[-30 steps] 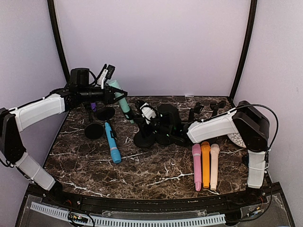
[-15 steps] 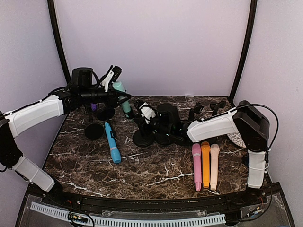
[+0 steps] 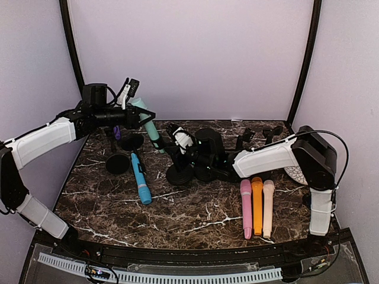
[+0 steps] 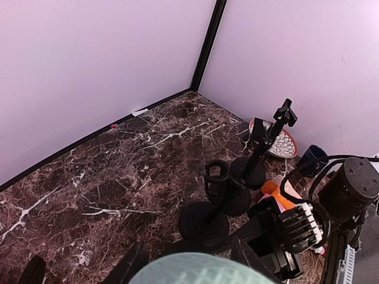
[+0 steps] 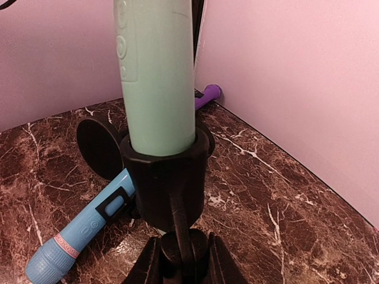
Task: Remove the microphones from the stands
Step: Remove the microphone from the microphone stand.
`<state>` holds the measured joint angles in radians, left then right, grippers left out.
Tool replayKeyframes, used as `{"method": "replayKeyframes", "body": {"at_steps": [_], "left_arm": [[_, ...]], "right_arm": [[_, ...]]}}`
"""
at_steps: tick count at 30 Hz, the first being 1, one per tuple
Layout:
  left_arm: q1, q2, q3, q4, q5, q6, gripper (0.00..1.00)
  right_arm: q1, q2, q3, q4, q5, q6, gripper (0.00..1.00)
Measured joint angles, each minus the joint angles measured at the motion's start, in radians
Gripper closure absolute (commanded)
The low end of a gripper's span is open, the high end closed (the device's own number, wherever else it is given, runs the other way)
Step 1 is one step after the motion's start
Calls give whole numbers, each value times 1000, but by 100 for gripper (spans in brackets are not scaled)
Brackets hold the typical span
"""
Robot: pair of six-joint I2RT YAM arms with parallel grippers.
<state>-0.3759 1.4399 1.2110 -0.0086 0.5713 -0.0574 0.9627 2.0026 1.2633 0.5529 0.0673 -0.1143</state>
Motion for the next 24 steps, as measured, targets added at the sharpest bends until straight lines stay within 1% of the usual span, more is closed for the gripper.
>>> {"method": "replayKeyframes", "body": {"at_steps": [7,12,19,24], "left_arm": [[10,0,-6,28,40,10,100],[-5,0,-21,42,56,74,100],[-67,-15,-22,26,2,188,100],[-96,-23,-22,21,-35,234,100]], "right_arm": [[0,0,4,-2,4,0,100],[0,7,6,-15,8,0,100],[-4,14,9,-18,7,17,100],[-9,16,15,-26,-5,20,100]]}}
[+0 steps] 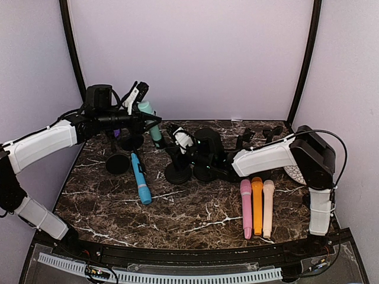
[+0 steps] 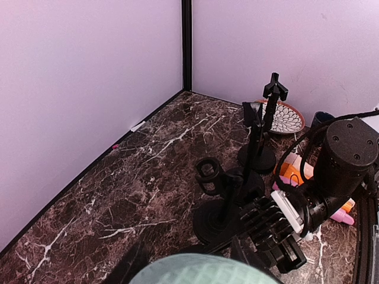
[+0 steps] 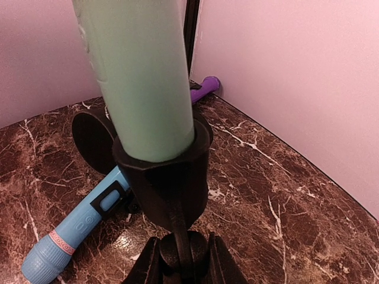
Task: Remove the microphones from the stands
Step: Remove the microphone from the microphone stand.
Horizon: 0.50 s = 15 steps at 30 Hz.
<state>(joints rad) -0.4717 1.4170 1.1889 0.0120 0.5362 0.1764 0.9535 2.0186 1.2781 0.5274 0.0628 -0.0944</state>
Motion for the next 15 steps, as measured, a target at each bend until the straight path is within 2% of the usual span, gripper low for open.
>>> {"method": "replayKeyframes", "body": {"at_steps": [8,15], "left_arm": [[-9,-5,14,-31,-72,-17,100],[29,16,58,-80,-79,-124,100]], "right_arm": [[-5,6,6,0,-10,1,100],[-5,10,8,7,-18,7,100]]}}
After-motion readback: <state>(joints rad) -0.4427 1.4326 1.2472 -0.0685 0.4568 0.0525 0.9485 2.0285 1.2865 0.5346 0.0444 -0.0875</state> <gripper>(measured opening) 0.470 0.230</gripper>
